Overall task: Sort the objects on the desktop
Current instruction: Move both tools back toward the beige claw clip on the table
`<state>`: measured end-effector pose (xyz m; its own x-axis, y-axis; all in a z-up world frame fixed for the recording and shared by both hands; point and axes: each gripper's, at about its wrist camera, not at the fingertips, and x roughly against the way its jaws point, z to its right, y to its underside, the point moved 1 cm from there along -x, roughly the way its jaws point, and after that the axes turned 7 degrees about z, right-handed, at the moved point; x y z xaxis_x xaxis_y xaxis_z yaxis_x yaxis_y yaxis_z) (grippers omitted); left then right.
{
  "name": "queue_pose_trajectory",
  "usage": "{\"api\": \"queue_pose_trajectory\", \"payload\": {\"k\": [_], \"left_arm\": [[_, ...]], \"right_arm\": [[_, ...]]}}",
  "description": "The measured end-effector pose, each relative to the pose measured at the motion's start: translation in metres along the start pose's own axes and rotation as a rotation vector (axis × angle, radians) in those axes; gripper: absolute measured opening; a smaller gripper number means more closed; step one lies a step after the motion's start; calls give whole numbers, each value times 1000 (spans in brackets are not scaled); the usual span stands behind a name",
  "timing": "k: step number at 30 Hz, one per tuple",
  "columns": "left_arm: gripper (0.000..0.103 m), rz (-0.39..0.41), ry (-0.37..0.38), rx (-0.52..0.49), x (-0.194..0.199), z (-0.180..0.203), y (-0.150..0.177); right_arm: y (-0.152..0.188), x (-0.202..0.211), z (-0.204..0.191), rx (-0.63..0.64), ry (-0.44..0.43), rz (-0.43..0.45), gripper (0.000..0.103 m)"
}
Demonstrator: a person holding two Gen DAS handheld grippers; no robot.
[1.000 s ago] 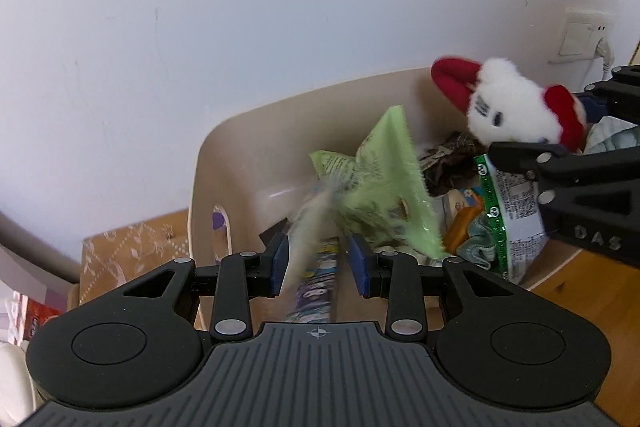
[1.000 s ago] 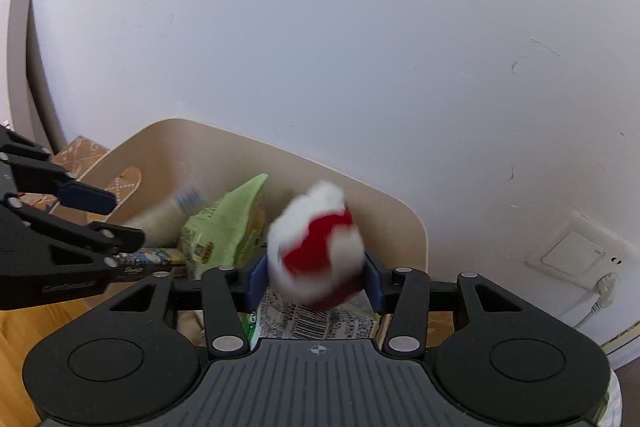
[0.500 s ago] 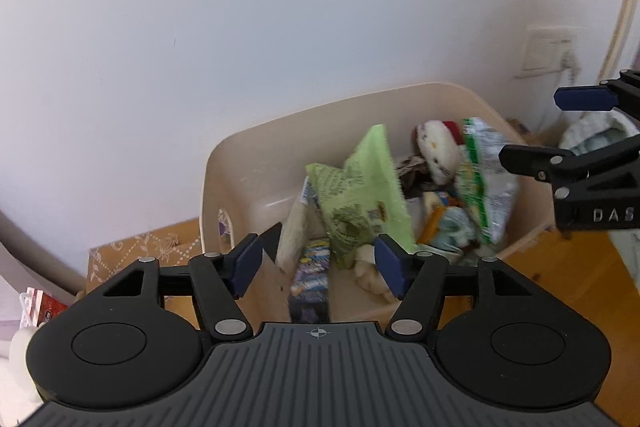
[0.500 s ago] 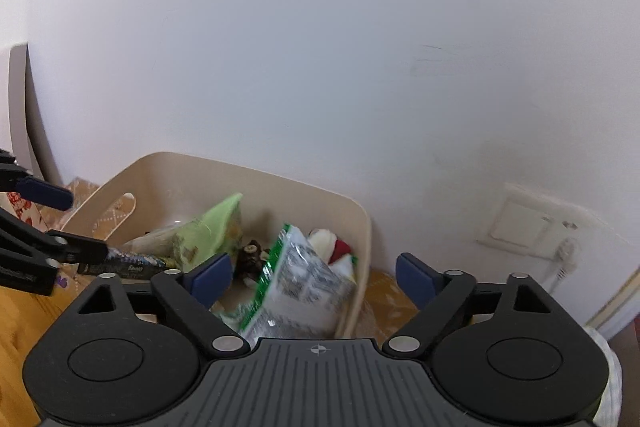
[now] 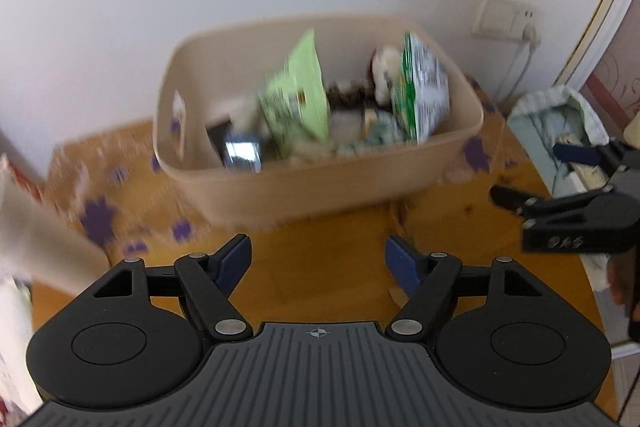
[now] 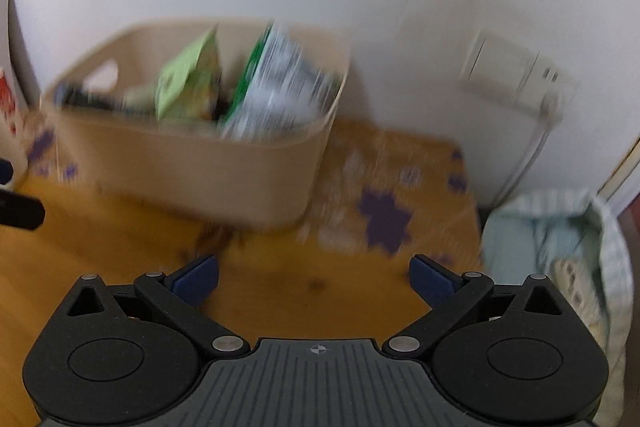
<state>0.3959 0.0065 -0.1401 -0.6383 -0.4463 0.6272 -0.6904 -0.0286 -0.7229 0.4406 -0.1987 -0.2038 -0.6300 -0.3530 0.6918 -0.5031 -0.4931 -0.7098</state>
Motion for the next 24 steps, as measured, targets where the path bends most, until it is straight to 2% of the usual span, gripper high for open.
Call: {"api": "queue_pose_trajectory", "payload": {"k": [5,10,15,24], "left_arm": [[75,-93,30,89,-22,-2,27],[75,-139,25,124,-33,-8,46],[75,-157,34,185,-40,-15,53],[75,-146,11,234,-40,-32,50]], "right_arm": [[31,-3,-17,18,-10,-63,103],[38,-12,-24,4,-20,-57,103],[34,-18,-27,-43,-56,-55,103],[32,-28,-61,-130,-153,-66,103]]}}
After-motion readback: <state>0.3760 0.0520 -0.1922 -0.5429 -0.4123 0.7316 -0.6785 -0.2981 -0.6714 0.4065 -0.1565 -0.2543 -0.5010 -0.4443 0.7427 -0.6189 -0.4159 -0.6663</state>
